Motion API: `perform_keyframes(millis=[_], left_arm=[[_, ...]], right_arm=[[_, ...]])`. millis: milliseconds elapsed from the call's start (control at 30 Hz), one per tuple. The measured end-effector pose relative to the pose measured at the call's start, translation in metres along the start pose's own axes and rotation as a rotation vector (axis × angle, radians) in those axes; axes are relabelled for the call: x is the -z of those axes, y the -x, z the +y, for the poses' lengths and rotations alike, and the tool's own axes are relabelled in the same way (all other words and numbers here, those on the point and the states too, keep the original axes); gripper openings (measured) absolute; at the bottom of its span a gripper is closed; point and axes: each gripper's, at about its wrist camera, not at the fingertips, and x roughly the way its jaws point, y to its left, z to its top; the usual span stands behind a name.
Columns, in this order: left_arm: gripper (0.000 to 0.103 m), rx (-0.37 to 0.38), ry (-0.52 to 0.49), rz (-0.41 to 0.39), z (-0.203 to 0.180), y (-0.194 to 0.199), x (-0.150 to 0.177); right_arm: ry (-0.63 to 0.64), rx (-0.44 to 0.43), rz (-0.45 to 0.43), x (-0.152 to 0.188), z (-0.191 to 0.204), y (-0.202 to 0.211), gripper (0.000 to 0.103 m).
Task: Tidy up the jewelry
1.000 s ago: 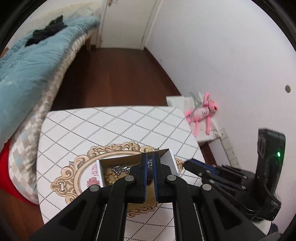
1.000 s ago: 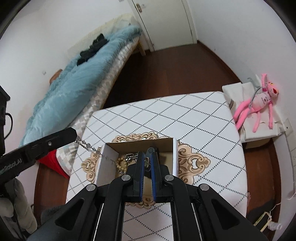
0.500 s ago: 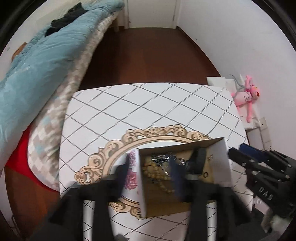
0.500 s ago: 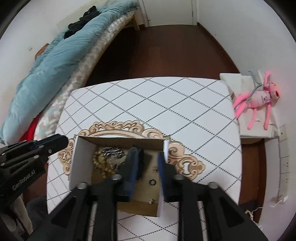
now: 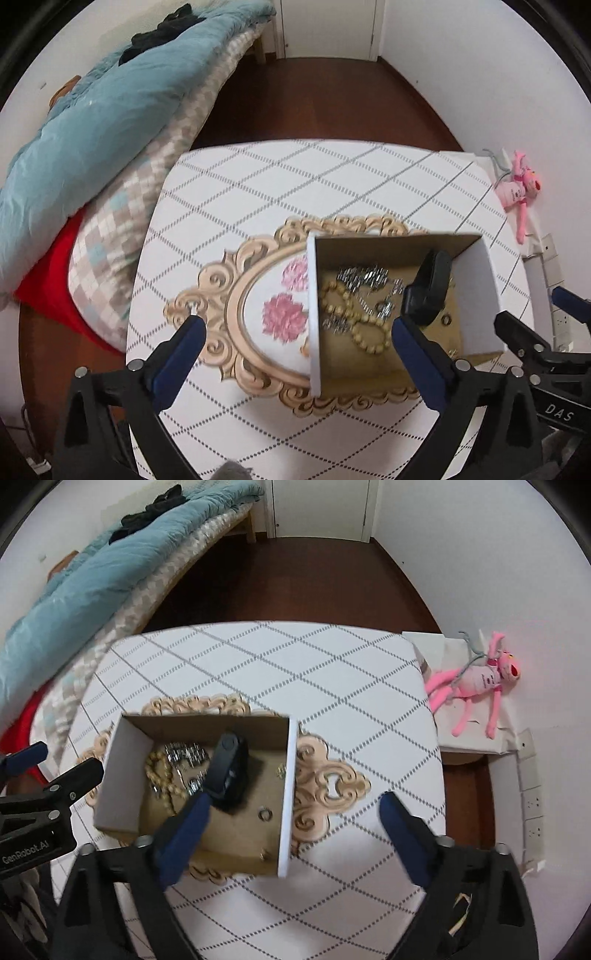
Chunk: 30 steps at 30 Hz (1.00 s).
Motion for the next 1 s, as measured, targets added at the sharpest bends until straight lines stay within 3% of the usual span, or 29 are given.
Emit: perform_keyframes(millis=[333,533,1000], left_arm=[[0.103,-0.008,0.016,-0.013,-0.001,0.008,0.019],[0.103,0.001,0.027,-0.040,-0.003,0.031,0.024],[0.103,-0.004,0.031,-0.238,-0.002,0.159,0.049]], right_arm=[[-0.024,0.037,0.013,0.021,-0.004,-0.004,0.103],[-0.053,0.041,-0.015,0.025,-0.008,0.016,0.103],[-0.070,0.051,-0.226,0.057,0.000,0.155,0.103]])
